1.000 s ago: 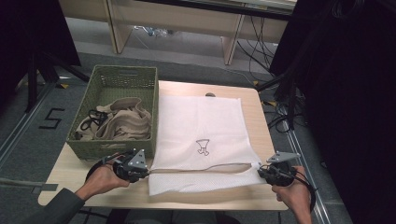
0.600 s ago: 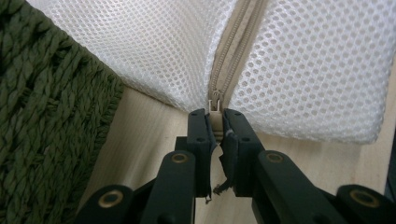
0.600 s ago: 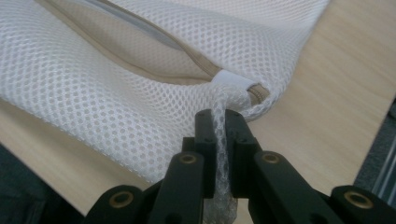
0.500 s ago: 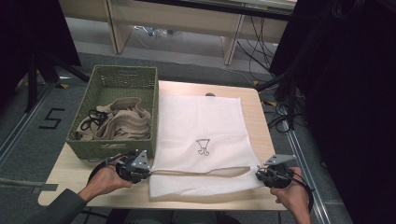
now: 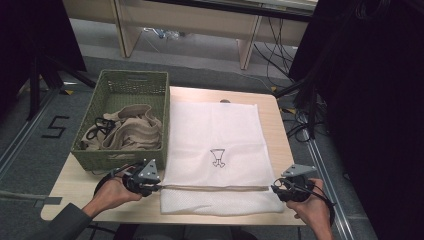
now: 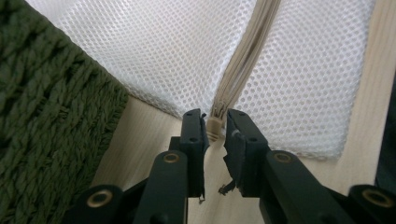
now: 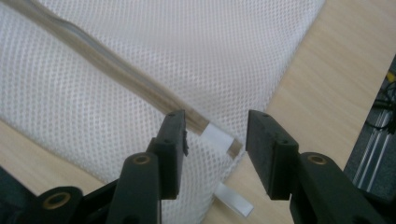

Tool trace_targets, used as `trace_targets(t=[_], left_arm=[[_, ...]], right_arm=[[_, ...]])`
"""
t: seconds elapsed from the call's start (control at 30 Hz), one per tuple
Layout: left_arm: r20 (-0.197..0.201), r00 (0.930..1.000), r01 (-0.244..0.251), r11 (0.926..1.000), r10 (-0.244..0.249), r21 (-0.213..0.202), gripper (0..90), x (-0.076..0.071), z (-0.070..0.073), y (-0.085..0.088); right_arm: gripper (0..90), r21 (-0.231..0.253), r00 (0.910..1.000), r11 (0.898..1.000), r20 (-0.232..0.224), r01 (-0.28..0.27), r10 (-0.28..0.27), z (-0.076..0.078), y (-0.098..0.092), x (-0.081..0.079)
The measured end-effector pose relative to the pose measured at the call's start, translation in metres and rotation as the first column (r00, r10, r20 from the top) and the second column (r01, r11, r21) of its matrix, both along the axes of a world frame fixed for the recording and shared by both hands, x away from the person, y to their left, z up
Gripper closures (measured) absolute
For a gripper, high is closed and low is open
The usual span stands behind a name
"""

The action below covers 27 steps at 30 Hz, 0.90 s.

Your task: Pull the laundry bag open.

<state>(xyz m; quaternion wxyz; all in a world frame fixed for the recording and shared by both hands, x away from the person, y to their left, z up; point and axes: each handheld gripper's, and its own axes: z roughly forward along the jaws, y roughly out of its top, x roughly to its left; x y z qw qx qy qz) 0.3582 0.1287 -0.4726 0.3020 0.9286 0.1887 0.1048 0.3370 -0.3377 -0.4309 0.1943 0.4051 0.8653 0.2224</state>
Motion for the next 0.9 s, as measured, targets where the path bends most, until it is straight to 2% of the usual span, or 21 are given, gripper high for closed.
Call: trace_targets(t=[0.03, 0.2, 0.27, 0.3, 0.4, 0.67, 0.7, 0.8, 0.83, 0.87, 0.9], left_arm=[[0.0, 1.0, -0.002, 1.0, 0.002, -0.007, 74.8, 0.0, 0.001, 0.0], [-0.013, 0.9997, -0.019, 0.9981, 0.019, -0.058, 68.8, -0.003, 0.007, 0.001], [-0.006, 0.9995, -0.031, 0.9968, 0.031, -0.073, 66.7, -0.005, 0.009, 0.001], [-0.004, 0.9995, -0.03, 0.9971, 0.03, -0.07, 64.4, -0.006, 0.011, 0.002], [-0.008, 0.999, -0.043, 0.9948, 0.043, -0.092, 61.2, -0.009, 0.013, 0.002], [-0.011, 0.9976, -0.07, 0.9931, 0.069, -0.094, 53.6, -0.012, 0.015, -0.002], [-0.01, 0.9975, -0.071, 0.9929, 0.07, -0.095, 52.3, -0.012, 0.015, -0.003], [-0.013, 0.9974, -0.071, 0.9926, 0.07, -0.098, 50.5, -0.012, 0.017, -0.005], [-0.013, 0.9975, -0.071, 0.9924, 0.07, -0.101, 50.3, -0.012, 0.017, -0.006], [-0.015, 0.9974, -0.072, 0.9921, 0.07, -0.103, 50.3, -0.013, 0.017, -0.006], [-0.017, 0.9974, -0.071, 0.9924, 0.069, -0.101, 50.0, -0.013, 0.017, -0.007]], right_arm=[[57.1, 0.009, 0.9999, 1.0, 0.01, 0.005, -0.005, 0.001, 0.001, -0.001], [54.9, 0.027, 0.9981, 0.998, 0.017, -0.06, 0.06, -0.001, 0.009, 0.001], [54.6, 0.028, 0.9978, 0.998, 0.02, -0.064, 0.063, -0.002, 0.013, 0.0], [54.3, 0.031, 0.996, 0.996, 0.024, -0.086, 0.086, -0.002, 0.014, 0.001], [53.7, 0.04, 0.9947, 0.994, 0.026, -0.101, 0.1, -0.003, 0.018, 0.002], [52.2, 0.038, 0.9905, 0.99, 0.02, -0.137, 0.136, -0.005, 0.031, 0.004], [51.2, 0.037, 0.9874, 0.987, 0.025, -0.157, 0.156, -0.006, 0.032, 0.007], [51.2, 0.057, 0.9932, 0.992, -0.001, -0.116, 0.116, -0.006, 0.038, 0.004], [51.3, 0.036, 0.9827, 0.982, 0.031, -0.184, 0.182, -0.007, 0.038, 0.009], [51.2, 0.046, 0.9859, 0.985, 0.016, -0.167, 0.167, -0.007, 0.04, 0.008], [51.2, 0.048, 0.9854, 0.984, 0.01, -0.17, 0.17, -0.008, 0.043, 0.007]])
